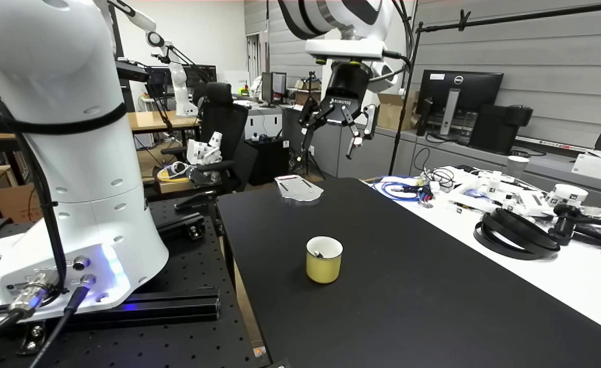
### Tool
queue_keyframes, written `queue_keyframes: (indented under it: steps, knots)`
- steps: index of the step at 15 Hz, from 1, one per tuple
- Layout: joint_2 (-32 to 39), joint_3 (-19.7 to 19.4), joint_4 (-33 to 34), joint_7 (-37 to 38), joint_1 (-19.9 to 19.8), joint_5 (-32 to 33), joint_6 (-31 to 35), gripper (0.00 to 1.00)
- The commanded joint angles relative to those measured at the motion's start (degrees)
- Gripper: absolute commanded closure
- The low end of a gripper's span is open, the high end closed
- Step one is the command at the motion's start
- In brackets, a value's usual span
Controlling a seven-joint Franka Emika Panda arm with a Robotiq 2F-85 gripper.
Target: Pick the pen from the cup and put it on the table
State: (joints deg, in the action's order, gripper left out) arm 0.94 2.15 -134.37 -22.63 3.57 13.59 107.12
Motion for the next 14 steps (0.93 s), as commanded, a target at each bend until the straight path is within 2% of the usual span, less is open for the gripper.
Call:
queue_keyframes:
  steps: [1, 10, 14]
  knots:
    - [0.02, 0.32, 0.07, 0.01, -0.30, -0.01, -0.08, 0.00]
    - [12.46, 1.63, 1.96, 5.77, 0.76, 2.62, 6.24, 0.00]
    - [19.81, 1.62, 5.45, 6.46, 1.10, 3.95, 6.59, 0.00]
